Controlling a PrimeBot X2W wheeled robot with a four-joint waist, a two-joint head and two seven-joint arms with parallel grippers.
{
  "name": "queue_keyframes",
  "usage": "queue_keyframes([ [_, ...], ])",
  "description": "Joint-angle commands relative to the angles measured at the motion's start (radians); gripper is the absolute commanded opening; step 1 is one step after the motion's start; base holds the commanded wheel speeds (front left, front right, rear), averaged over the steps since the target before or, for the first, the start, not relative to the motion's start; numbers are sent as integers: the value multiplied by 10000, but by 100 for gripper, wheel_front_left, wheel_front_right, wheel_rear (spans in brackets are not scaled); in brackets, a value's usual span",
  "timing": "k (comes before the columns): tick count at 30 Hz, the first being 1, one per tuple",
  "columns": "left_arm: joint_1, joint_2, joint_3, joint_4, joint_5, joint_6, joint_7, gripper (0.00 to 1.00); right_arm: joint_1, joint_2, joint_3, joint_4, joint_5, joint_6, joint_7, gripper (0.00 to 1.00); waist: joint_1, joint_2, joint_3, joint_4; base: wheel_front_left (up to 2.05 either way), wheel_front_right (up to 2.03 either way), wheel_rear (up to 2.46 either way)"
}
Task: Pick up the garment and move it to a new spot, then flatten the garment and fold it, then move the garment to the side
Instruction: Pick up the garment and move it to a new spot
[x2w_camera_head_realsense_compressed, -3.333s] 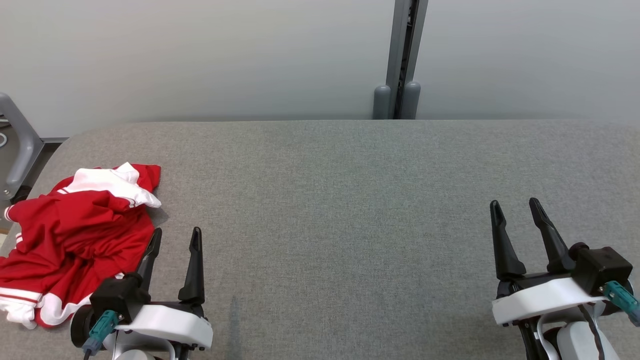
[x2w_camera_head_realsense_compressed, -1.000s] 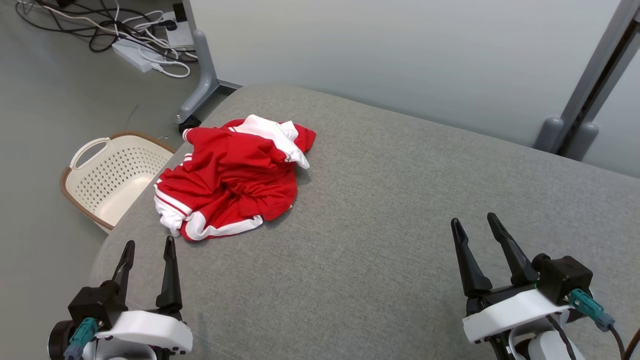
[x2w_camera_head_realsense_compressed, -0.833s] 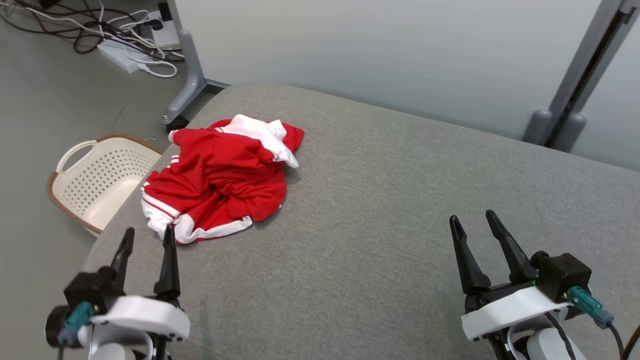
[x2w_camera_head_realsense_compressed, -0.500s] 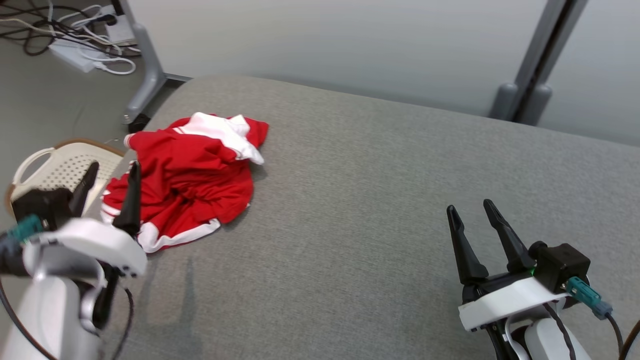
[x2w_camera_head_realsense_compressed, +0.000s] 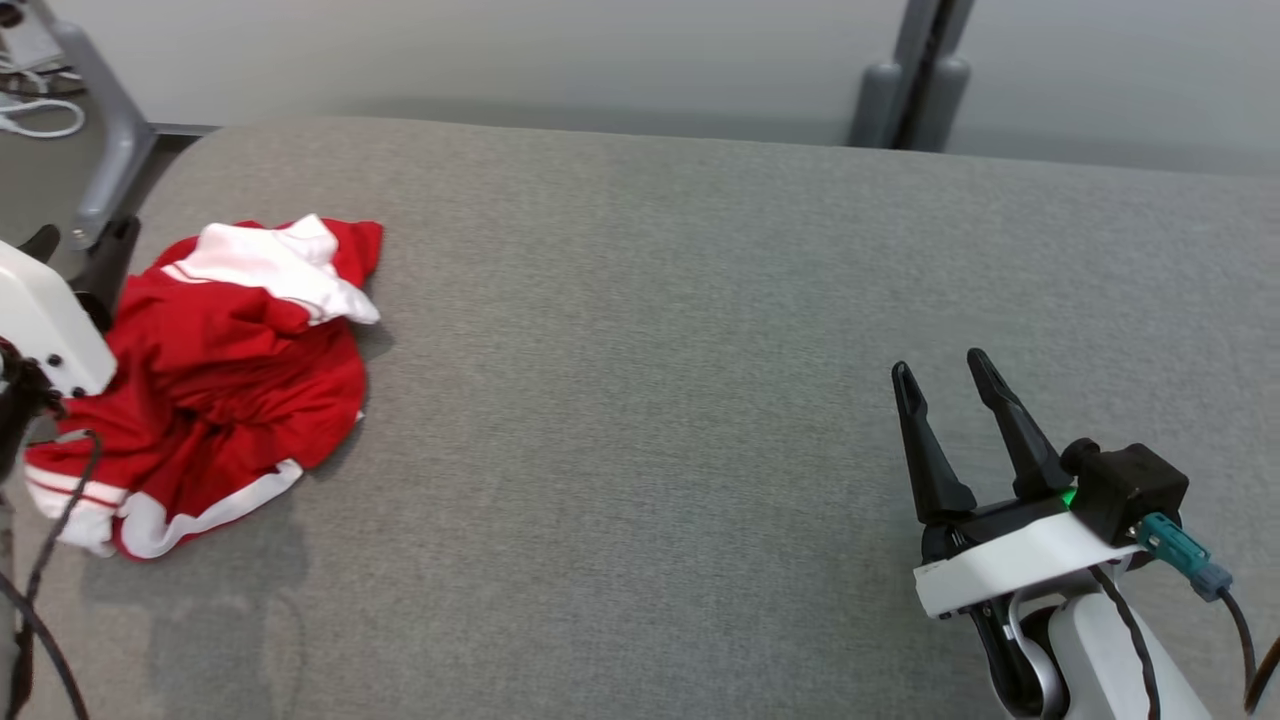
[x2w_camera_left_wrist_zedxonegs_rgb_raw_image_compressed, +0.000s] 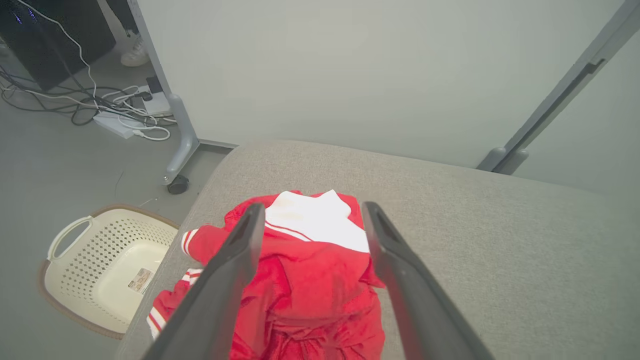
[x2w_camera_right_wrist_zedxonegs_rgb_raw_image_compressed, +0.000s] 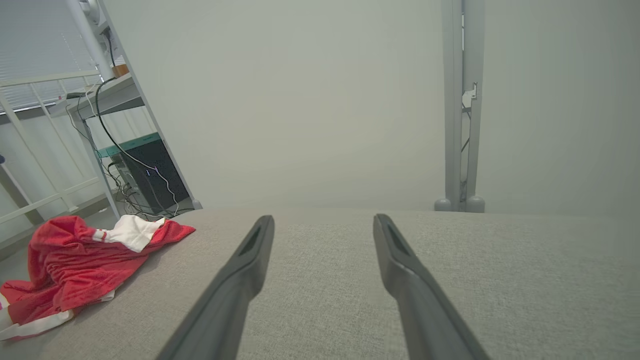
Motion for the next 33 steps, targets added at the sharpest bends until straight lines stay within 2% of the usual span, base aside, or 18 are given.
queue_keyframes([
  [1, -312, 116, 2, 308, -264, -73, 354, 100, -150, -74, -22, -29, -6, 23, -19, 100, 0, 0, 236, -368, 0, 0, 0],
  [4, -745, 397, -124, 1012, -739, -73, 1267, 100, -248, -74, 35, -21, 5, 23, -19, 100, 0, 0, 395, -664, 0, 0, 0],
  [8, -1126, 636, -304, 1649, -1001, -77, 1805, 100, -389, -74, 43, -74, 11, 23, -19, 100, 0, 0, 633, -948, 0, 0, 0],
  [14, -1372, 1187, -1081, 2400, -1590, -71, 3030, 100, -509, -73, -62, -164, 97, 23, -19, 100, 0, 0, 1021, -1490, 0, 0, 0],
  [23, -991, 1954, -2008, 3027, -2027, -72, 4077, 100, -590, -75, -91, -203, 232, 23, -19, 100, 0, 0, 1213, -1901, 0, 0, 0],
  [24, -988, 2063, -2109, 3075, -2002, -72, 4164, 93, -614, -73, -89, -205, 246, 23, -19, 100, 0, 0, 1222, -1919, 0, 0, 0],
  [25, -947, 2236, -2278, 3145, -1985, -73, 4281, 20, -641, -75, -102, -210, 253, 23, -19, 100, 0, 0, 1242, -1939, 0, 0, 0],
  [26, -915, 2228, -2338, 3186, -2076, -73, 4348, 0, -647, -75, -107, -209, 256, 23, -19, 100, 0, 0, 1250, -1940, 0, 0, 0],
  [33, -928, 2382, -2609, 3136, -2384, -73, 4188, 0, -662, -73, -166, -170, 241, 23, -19, 100, 0, 0, 1182, -1871, 0, 0, 0],
])
